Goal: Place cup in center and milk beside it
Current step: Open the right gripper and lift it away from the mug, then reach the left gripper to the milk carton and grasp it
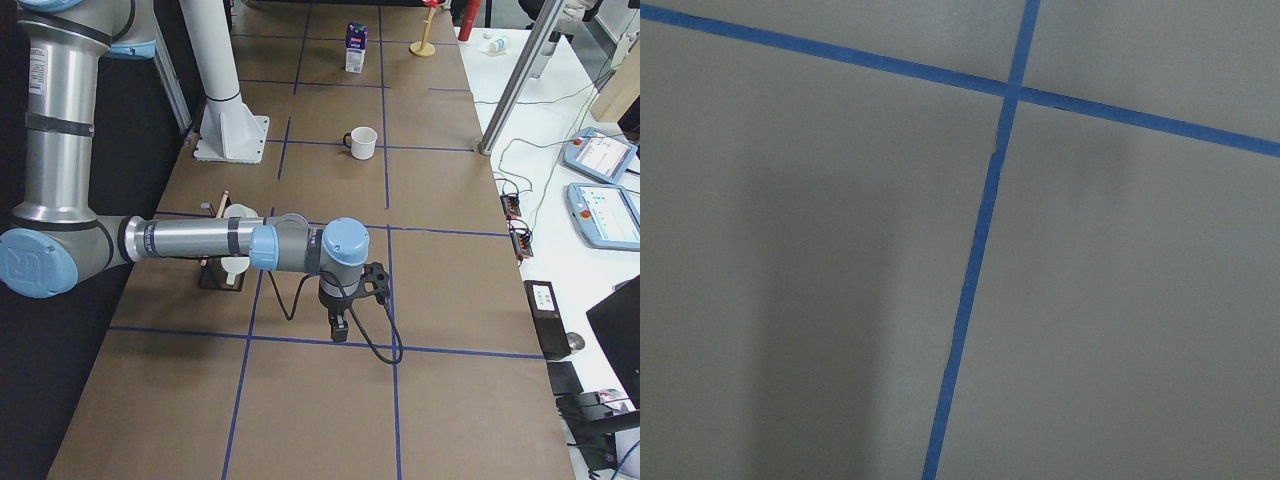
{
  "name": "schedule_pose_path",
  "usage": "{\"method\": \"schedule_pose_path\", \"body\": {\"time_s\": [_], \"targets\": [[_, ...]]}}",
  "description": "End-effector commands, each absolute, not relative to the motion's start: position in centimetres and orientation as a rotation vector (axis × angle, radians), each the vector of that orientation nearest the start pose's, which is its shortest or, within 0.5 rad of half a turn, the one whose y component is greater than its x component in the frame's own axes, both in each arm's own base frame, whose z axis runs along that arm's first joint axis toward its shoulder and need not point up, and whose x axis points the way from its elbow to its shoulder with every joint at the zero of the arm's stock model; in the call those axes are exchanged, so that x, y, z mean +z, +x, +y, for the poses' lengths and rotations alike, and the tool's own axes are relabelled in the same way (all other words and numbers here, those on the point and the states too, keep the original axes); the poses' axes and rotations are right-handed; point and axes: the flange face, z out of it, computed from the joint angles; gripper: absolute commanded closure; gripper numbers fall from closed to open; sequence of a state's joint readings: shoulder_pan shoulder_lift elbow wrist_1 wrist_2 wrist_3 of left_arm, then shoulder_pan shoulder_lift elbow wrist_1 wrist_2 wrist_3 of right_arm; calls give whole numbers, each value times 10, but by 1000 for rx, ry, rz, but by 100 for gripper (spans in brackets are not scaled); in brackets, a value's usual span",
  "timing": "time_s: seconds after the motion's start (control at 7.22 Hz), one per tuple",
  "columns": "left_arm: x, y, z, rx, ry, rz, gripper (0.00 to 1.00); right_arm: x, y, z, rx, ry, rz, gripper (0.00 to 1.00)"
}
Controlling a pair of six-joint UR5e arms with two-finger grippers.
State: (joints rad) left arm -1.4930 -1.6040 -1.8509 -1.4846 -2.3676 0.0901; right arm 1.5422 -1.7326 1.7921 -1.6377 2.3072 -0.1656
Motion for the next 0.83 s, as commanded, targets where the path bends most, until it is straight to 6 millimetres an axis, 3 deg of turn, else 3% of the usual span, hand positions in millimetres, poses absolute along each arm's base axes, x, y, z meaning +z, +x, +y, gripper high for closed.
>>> {"method": "schedule_pose_path", "body": {"time_s": [0.0,0.28,0.69], "targets": [[459,4,-497,148,215,825,0,633,53,-422,-146,56,-740,0],[418,84,-478,141,146,859,0,633,53,-422,-151,58,-740,0],[424,131,-474,180,151,806,0,633,53,-422,-149,58,-740,0]]}}
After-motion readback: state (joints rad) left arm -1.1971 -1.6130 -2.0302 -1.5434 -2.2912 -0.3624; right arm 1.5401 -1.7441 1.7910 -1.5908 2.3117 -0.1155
